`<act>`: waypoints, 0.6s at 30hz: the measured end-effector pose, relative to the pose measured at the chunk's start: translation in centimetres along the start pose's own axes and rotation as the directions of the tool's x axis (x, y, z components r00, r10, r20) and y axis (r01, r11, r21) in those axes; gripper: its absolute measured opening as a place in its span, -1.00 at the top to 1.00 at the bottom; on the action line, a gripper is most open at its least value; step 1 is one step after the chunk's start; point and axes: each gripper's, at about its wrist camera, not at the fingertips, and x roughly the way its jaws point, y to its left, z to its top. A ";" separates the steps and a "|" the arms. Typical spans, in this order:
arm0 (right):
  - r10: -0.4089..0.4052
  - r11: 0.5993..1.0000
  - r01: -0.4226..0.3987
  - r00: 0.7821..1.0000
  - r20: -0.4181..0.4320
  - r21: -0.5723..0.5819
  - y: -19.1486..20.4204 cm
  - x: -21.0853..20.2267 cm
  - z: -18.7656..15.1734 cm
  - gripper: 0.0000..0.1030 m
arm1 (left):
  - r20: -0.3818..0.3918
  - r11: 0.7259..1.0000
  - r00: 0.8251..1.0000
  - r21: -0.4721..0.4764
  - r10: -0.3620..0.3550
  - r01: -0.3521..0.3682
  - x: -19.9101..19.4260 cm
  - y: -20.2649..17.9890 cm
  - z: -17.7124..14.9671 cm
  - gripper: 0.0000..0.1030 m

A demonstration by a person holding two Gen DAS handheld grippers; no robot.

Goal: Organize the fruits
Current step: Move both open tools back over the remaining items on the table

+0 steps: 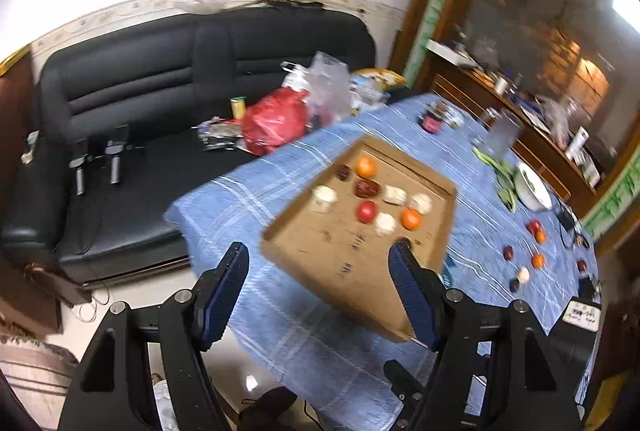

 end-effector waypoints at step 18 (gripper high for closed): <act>-0.238 0.830 0.212 0.971 -0.017 0.517 -18.3 -4.7 -7.1 -0.37 | -0.205 0.900 0.962 0.362 -0.178 0.244 7.2 -17.0 -4.7 -0.39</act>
